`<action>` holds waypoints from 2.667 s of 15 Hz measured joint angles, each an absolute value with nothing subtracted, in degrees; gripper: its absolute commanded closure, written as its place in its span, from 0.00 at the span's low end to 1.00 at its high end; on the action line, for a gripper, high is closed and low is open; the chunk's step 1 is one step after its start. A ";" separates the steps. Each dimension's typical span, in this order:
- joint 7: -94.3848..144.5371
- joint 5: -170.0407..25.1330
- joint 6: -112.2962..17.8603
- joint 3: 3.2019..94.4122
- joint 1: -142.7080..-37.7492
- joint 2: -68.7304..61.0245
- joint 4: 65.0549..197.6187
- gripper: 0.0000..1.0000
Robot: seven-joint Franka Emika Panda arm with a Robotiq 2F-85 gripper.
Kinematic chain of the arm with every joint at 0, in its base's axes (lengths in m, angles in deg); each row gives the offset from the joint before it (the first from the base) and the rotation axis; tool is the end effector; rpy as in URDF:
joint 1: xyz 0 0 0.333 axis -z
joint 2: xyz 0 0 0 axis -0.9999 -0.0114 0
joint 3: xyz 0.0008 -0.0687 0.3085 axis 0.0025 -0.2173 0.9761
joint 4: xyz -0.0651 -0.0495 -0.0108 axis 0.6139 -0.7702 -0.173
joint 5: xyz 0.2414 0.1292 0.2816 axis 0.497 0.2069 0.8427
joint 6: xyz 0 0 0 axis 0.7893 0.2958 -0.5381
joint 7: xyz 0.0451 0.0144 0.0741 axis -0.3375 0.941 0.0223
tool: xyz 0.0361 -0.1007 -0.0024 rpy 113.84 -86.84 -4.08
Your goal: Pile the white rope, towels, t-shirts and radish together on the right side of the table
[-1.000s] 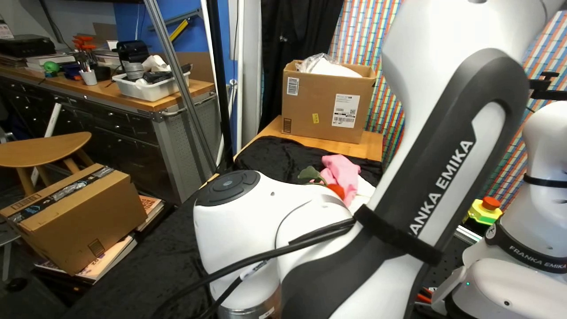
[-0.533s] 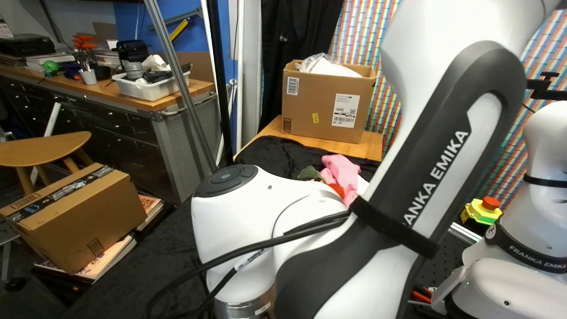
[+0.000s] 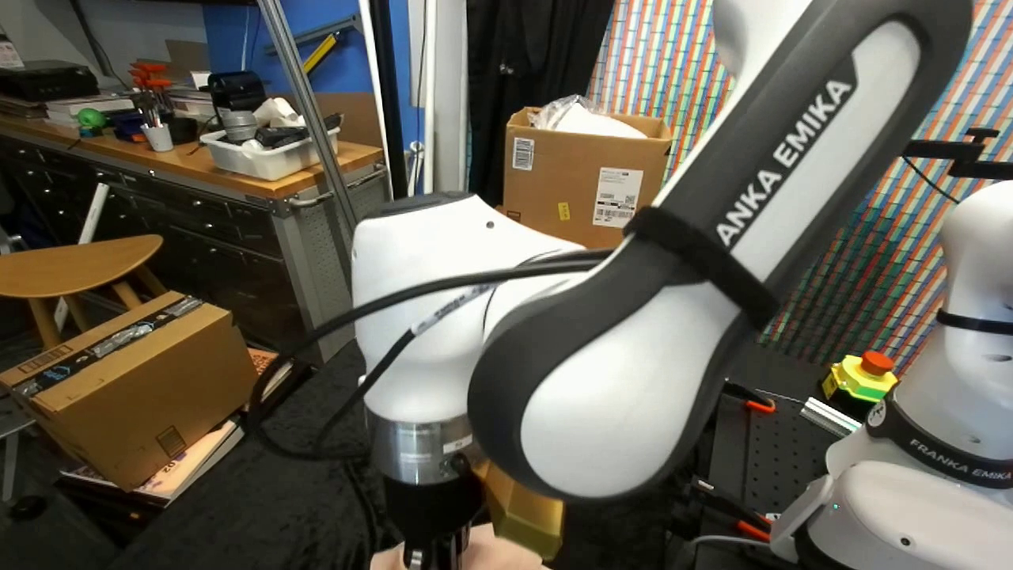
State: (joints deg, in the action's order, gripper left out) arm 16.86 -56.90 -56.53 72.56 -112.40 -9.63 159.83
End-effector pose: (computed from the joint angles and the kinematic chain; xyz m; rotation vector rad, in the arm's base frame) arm 0.4303 0.3936 0.2432 -2.8591 -0.4634 0.1441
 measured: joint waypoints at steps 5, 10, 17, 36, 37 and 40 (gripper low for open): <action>25.04 -52.16 -52.24 71.93 -104.65 -1.23 164.26 0.90; 38.00 -45.98 -44.72 66.96 -96.39 8.27 168.35 0.90; 48.40 -44.98 -36.93 54.37 -90.25 22.82 172.95 0.90; 48.53 -53.25 -35.35 40.52 -84.16 49.06 181.56 0.89; 48.31 -53.66 -35.35 40.49 -84.06 49.38 181.90 0.64; 47.69 -54.85 -35.35 40.49 -84.02 49.67 182.56 0.49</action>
